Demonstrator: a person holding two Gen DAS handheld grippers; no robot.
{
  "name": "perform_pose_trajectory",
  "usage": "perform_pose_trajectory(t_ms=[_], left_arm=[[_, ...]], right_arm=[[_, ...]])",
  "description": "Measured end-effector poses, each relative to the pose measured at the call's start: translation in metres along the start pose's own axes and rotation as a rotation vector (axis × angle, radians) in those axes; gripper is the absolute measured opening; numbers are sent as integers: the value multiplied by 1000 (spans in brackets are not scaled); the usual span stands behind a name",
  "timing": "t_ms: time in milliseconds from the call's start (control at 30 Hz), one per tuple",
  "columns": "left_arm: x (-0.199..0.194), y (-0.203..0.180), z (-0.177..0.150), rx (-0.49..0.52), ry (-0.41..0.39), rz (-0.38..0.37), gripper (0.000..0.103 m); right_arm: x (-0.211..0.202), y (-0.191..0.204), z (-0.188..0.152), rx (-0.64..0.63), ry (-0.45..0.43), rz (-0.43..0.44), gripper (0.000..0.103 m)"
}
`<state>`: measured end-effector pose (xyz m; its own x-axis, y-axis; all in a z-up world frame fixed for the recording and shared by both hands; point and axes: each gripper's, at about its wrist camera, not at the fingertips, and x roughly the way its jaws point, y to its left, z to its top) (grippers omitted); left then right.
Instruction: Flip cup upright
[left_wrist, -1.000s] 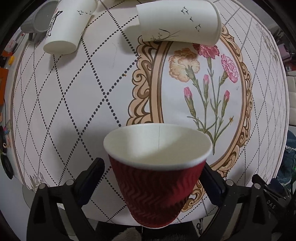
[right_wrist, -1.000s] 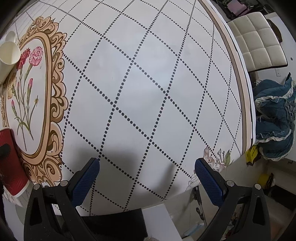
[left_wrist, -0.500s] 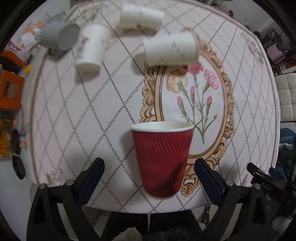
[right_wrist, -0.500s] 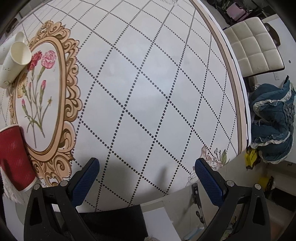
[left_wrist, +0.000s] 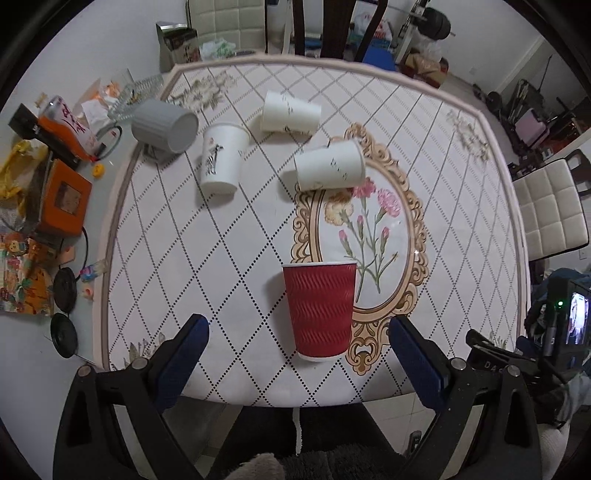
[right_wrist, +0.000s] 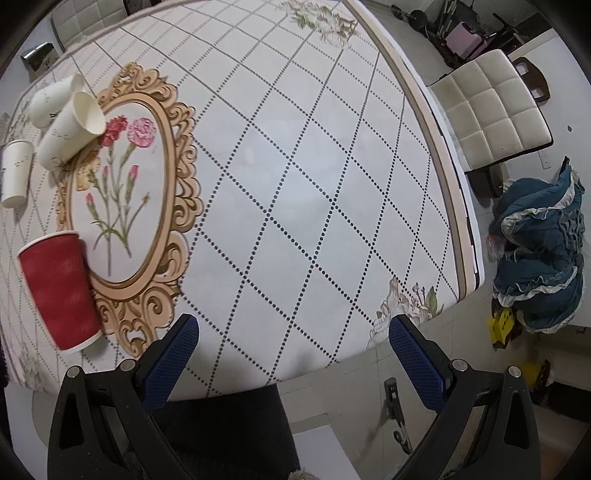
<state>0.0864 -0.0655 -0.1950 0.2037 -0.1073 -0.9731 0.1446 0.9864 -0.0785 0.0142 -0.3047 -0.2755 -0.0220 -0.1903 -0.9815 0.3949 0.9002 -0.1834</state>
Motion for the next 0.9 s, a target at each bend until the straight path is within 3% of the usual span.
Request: perform_pose_trajectory(t_ms=[167,300,433,633,900], left_arm=[[-23,19,-5,-29,-78,23,100],[-19,46,-8,-53,-121,60,103],[3,76,-14,-69,-100,146,103],[44,114,-29,-97,-32,214,103],[82,142,-41,-137,39,259,103]], right_arm=[[-27,9,-10,2,-50,60,103],[-44,32,-15,-43,-86,108,103],[-55,66,-18,-99,-110,149,103],[-53,119,-15,-174,-116,182,103],[-34,172,-7,-262,-81,177,101]])
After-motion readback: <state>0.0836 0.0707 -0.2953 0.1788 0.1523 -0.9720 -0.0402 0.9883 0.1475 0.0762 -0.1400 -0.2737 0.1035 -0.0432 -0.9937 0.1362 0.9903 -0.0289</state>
